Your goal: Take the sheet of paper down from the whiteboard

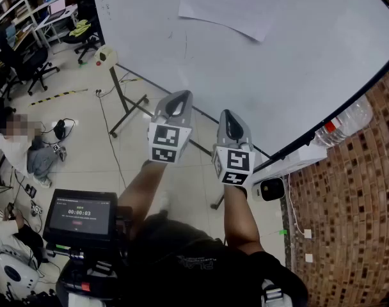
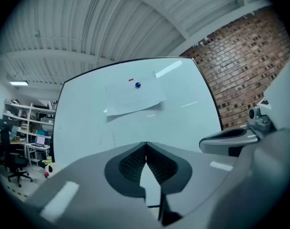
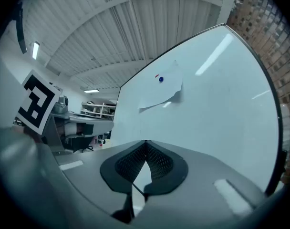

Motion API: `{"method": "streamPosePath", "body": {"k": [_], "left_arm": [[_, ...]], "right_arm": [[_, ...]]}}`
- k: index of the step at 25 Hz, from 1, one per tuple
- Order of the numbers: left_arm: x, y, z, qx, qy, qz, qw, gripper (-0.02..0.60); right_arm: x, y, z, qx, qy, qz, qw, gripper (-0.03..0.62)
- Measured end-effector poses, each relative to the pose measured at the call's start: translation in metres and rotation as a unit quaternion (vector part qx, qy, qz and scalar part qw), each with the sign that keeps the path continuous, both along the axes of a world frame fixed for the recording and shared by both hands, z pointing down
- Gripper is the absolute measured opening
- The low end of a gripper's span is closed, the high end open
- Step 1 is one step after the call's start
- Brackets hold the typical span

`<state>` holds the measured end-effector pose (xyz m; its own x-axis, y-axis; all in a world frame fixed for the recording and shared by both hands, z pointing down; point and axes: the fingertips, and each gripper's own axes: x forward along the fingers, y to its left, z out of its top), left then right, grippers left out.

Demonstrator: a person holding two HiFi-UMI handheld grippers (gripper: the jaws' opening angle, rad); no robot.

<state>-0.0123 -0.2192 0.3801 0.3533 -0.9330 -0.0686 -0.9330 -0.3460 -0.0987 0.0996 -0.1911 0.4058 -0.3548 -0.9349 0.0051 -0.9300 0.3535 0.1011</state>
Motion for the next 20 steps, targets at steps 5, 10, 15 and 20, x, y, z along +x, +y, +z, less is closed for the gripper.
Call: {"method": "streamPosePath", "body": {"k": [5, 10, 15, 20], "left_arm": [[-0.003, -0.057, -0.038, 0.028, 0.000, 0.032, 0.9991, 0.002], [0.006, -0.105, -0.078, 0.065, -0.005, 0.076, 0.9950, 0.003], [0.014, -0.131, -0.125, 0.116, -0.023, 0.106, 0.9873, 0.005], [0.021, -0.149, -0.166, 0.154, -0.043, 0.123, 0.9795, 0.036]], "right_arm": [[-0.011, -0.054, -0.020, 0.005, -0.005, 0.021, 1.000, 0.012], [-0.006, -0.099, -0.046, 0.020, -0.032, 0.064, 0.997, 0.014], [0.004, -0.123, -0.072, 0.036, -0.067, 0.080, 0.994, 0.014], [0.006, -0.134, -0.099, 0.055, -0.120, 0.040, 0.990, 0.054]]}}
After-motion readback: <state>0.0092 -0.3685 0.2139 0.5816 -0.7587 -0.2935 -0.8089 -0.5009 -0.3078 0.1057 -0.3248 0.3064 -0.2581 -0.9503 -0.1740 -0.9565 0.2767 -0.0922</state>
